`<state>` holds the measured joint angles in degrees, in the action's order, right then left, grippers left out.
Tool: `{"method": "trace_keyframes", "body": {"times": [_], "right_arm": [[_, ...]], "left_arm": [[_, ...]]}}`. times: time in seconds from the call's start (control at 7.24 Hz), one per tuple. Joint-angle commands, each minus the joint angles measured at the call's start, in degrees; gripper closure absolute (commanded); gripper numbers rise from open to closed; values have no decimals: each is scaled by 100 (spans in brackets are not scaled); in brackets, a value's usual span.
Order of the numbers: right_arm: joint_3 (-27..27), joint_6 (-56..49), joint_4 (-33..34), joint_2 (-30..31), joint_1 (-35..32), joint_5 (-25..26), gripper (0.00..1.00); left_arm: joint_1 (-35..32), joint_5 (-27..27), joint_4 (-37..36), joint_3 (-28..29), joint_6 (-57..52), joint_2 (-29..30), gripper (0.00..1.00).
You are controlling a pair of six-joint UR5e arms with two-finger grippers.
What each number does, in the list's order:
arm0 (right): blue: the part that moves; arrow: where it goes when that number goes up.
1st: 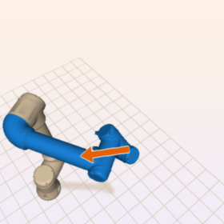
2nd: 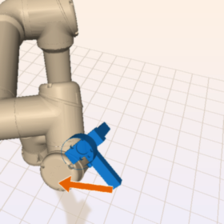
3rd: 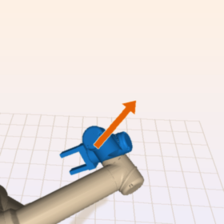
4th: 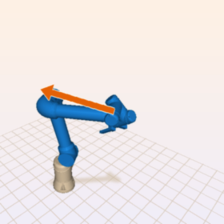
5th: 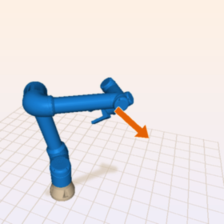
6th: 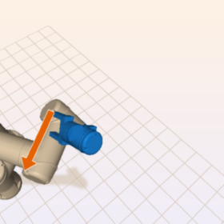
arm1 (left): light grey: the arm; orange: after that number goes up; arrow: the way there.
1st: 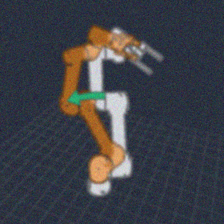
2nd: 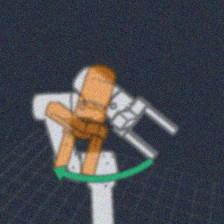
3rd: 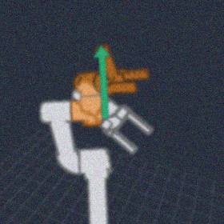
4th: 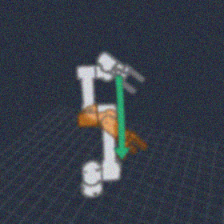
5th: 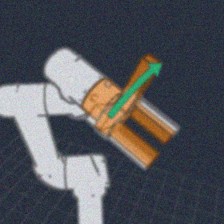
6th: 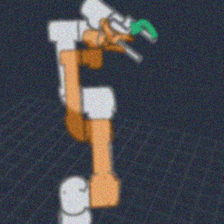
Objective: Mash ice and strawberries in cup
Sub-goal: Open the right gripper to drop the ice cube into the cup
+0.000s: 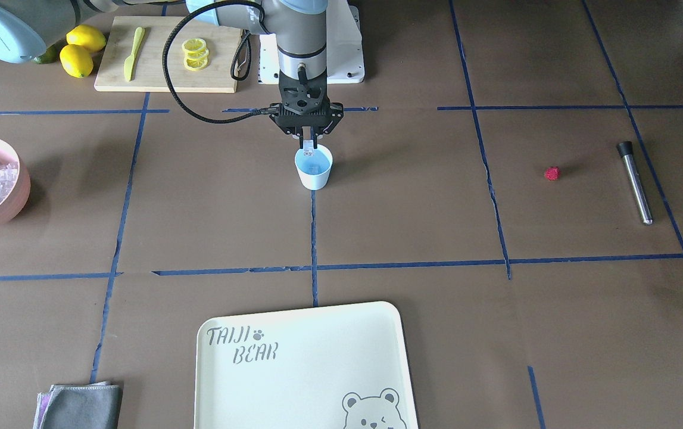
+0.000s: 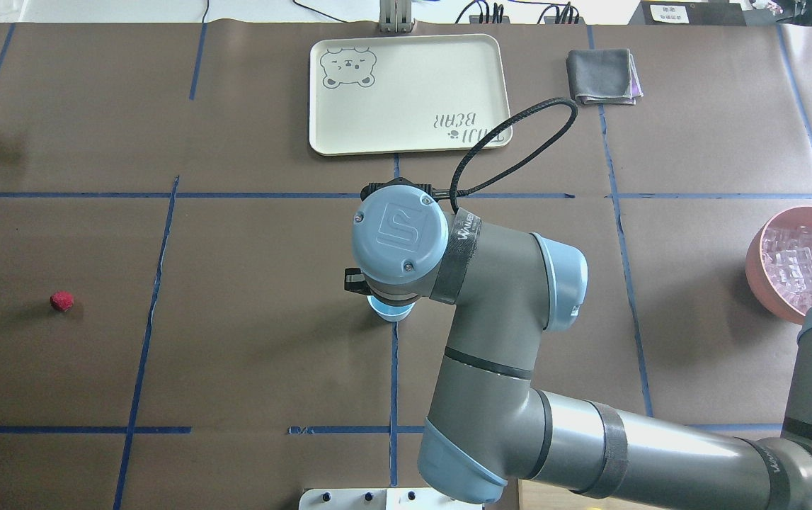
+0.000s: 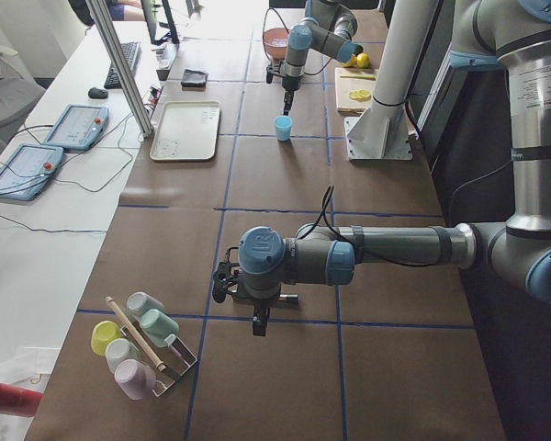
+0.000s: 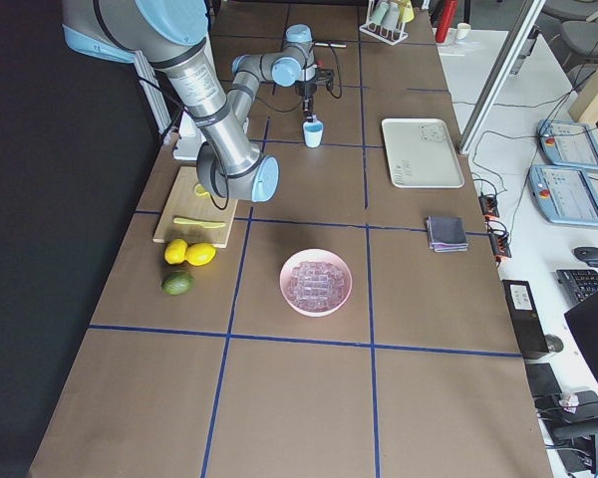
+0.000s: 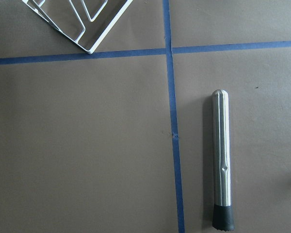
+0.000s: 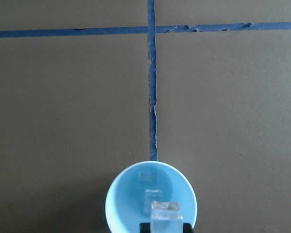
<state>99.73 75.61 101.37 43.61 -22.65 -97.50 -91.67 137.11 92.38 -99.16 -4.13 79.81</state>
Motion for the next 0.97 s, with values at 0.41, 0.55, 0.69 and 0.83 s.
{"method": "trace_keyframes", "body": {"times": [0.41, 0.55, 0.69, 0.83], "right_arm": [[-51, -89, -3, -80, 7, 179, 1], [-33, -255, -3, -54, -194, 5, 0], [-33, -701, 15, 16, -631, -389, 0], [-6, -1175, 15, 243, -1157, -941, 0]], "left_arm": [[0, 0, 16, 2, 0, 0, 0], [0, 0, 8, -33, 0, 8, 0], [9, -9, 8, -33, 0, 17, 0], [9, -35, -1, -42, 0, 17, 0]]}}
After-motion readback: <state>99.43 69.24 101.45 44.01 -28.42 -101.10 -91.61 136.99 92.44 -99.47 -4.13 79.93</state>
